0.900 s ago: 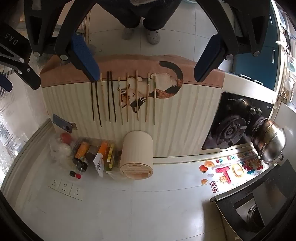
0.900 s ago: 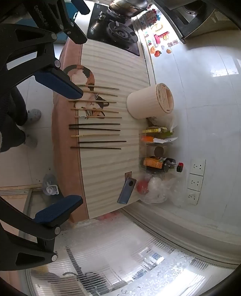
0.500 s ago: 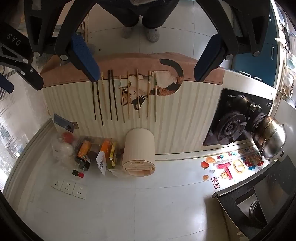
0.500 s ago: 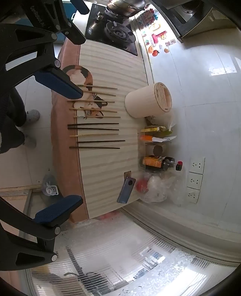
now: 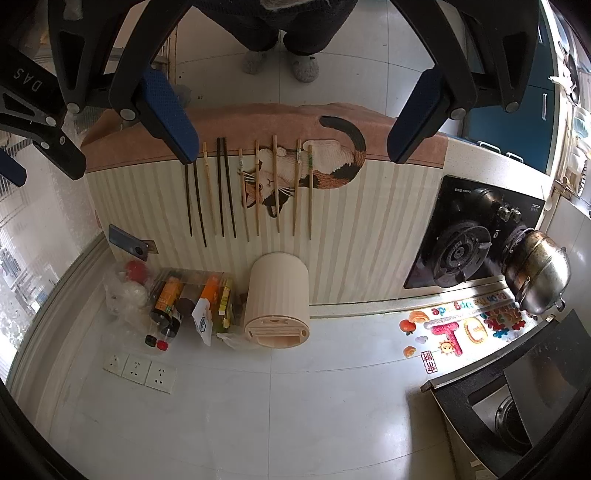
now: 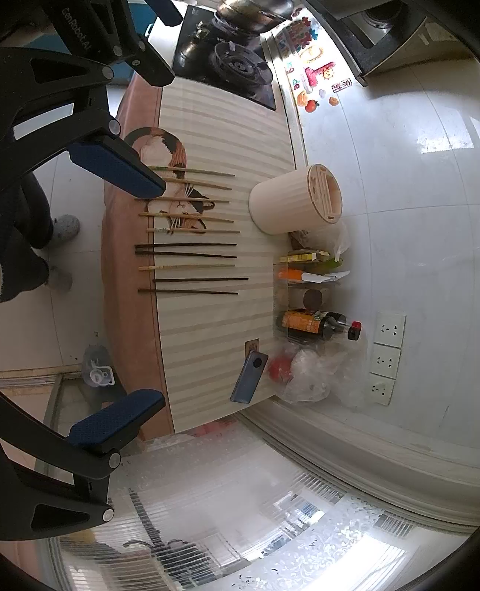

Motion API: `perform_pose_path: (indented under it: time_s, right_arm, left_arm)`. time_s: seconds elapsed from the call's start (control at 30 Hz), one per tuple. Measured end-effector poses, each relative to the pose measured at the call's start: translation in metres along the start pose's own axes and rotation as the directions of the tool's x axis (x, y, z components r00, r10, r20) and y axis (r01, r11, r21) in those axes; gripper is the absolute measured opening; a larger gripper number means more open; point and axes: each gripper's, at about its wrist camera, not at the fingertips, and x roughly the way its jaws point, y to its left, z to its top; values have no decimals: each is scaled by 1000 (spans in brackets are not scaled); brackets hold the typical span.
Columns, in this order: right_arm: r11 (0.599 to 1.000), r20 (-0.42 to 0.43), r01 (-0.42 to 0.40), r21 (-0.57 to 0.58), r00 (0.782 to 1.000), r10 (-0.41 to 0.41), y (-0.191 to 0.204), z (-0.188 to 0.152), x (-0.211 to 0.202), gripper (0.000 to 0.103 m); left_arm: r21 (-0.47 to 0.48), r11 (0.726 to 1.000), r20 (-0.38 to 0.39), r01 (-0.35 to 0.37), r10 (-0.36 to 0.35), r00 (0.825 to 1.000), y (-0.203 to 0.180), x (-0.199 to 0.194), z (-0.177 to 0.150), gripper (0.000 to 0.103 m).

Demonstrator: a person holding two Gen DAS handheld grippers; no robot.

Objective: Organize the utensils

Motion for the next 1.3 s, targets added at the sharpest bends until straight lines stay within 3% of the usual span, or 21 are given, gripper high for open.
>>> perform_pose_path:
  time_s: [1.3]
  right_arm:
    - [1000,29,3,-12,1000,-2,2,-7,-22,103]
  left_arm:
    - [-11,1000,17,3,-3,1000,2,-18,1,103]
